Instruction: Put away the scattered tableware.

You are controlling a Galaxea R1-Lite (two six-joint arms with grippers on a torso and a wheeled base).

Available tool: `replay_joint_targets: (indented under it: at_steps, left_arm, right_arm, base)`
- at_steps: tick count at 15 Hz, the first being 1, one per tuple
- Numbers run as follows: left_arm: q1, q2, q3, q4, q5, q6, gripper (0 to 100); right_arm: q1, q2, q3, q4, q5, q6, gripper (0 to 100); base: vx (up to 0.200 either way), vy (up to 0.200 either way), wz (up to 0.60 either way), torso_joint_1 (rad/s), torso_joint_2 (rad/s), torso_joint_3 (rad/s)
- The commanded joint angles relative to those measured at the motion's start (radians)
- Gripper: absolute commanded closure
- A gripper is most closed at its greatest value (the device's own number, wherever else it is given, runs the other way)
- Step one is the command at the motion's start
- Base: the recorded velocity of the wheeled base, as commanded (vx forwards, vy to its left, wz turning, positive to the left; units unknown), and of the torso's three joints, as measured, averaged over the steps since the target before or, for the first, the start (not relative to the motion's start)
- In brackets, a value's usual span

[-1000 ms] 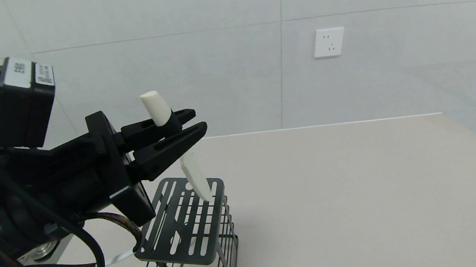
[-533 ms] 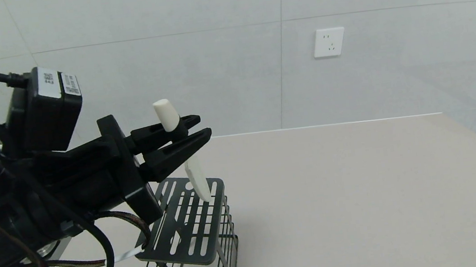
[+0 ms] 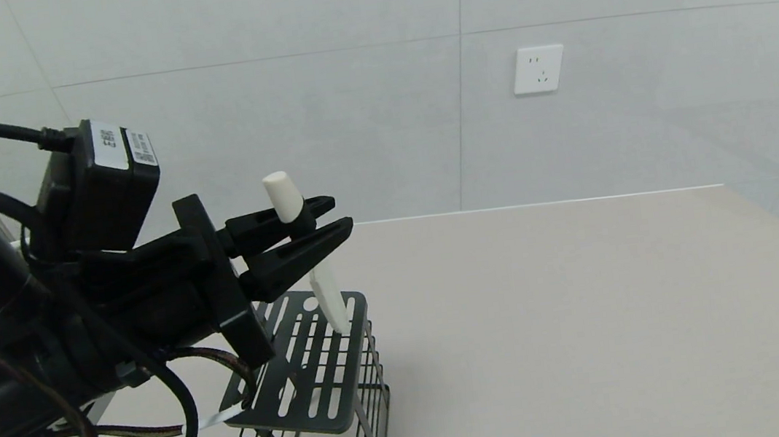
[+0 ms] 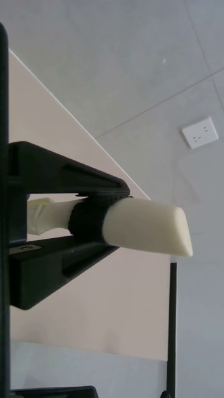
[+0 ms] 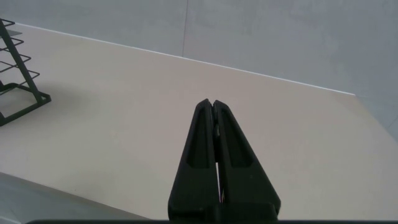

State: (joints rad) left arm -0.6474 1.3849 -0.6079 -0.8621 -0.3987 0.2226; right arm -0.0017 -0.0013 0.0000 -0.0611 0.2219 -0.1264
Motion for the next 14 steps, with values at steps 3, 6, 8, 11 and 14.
replay_joint_targets:
  at_steps: [3, 6, 8, 11, 14]
  left_arm:
    - [0.000, 0.011, 0.033, -0.006, 0.000, 0.000, 100]
    - [0.000, 0.016, 0.033, -0.006, 0.000, 0.000, 100]
    - [0.005, 0.039, 0.034, -0.005, 0.001, 0.015, 100]
    - [0.008, 0.056, 0.048, -0.008, 0.000, 0.024, 100]
    - [0.008, 0.063, 0.068, -0.009, 0.000, 0.024, 100]
  right_arm:
    - [0.000, 0.001, 0.000, 0.000, 0.001, -0.001, 100]
    - [0.000, 0.001, 0.000, -0.002, 0.001, -0.001, 100]
    - [0.000, 0.001, 0.000, -0.002, 0.001, -0.001, 100]
    - [0.000, 0.001, 0.000, -0.002, 0.001, -0.001, 100]
    - [0.000, 0.001, 0.000, -0.002, 0.001, 0.001, 100]
  base:
    - [0.000, 0.000, 0.00, 0.000, 0.00, 0.000]
    - [0.000, 0.000, 0.00, 0.000, 0.00, 0.000]
    - [0.000, 0.000, 0.00, 0.000, 0.00, 0.000]
    - [0.000, 0.000, 0.00, 0.000, 0.00, 0.000]
    - [0.000, 0.000, 0.00, 0.000, 0.00, 0.000]
